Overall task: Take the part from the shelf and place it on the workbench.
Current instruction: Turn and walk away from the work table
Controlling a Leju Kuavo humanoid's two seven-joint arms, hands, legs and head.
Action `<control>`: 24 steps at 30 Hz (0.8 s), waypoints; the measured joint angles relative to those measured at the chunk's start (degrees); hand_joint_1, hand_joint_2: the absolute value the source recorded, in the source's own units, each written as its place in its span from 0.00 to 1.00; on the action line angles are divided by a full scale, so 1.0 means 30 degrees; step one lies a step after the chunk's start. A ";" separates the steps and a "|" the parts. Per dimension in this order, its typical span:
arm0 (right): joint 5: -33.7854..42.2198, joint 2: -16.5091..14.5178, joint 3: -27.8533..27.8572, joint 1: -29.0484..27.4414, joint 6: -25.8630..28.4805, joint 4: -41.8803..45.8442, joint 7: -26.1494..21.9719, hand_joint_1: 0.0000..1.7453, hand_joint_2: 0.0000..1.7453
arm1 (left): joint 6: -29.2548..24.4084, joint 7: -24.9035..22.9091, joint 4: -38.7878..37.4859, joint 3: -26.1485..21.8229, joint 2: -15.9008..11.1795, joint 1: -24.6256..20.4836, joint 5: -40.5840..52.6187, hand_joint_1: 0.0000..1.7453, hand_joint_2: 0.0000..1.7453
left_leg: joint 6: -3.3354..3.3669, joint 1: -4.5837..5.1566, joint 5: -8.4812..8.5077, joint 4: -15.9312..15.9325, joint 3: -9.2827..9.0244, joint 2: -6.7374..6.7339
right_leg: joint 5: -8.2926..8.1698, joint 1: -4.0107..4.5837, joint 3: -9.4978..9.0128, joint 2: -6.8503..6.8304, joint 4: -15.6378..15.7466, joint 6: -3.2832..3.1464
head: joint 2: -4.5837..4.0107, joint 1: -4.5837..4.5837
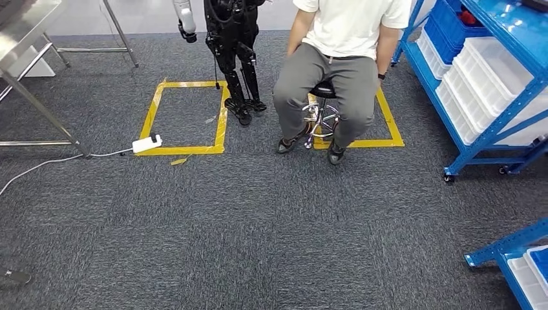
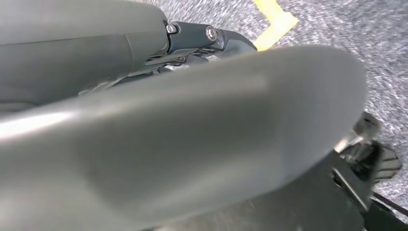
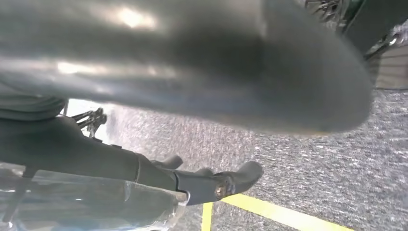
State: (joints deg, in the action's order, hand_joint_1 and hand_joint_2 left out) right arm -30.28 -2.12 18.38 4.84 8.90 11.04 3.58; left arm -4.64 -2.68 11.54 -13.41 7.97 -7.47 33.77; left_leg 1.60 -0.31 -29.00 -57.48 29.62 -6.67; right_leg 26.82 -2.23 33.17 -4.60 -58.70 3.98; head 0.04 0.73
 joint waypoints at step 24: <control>-0.0047 0.0044 0.0484 -0.0073 -0.0022 -0.0007 -0.0095 0.00 0.00 | 0.0685 -0.1073 0.0036 0.0120 0.0058 -0.0612 0.0892 0.00 0.00 | 0.0644 -0.0004 0.0577 0.0244 0.0379 0.1660 | 0.1751 0.0484 0.2731 0.1865 -0.4578 -0.0875 | 0.0000 0.0031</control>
State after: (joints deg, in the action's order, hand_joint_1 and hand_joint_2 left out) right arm -30.42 -1.99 19.83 4.62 8.83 11.02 3.30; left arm -2.58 -5.90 11.65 -13.05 8.15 -9.30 36.45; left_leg 3.53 -0.32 -27.27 -56.75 30.76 -1.69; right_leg 32.07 -0.78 41.36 1.00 -72.43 1.36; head 0.04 0.83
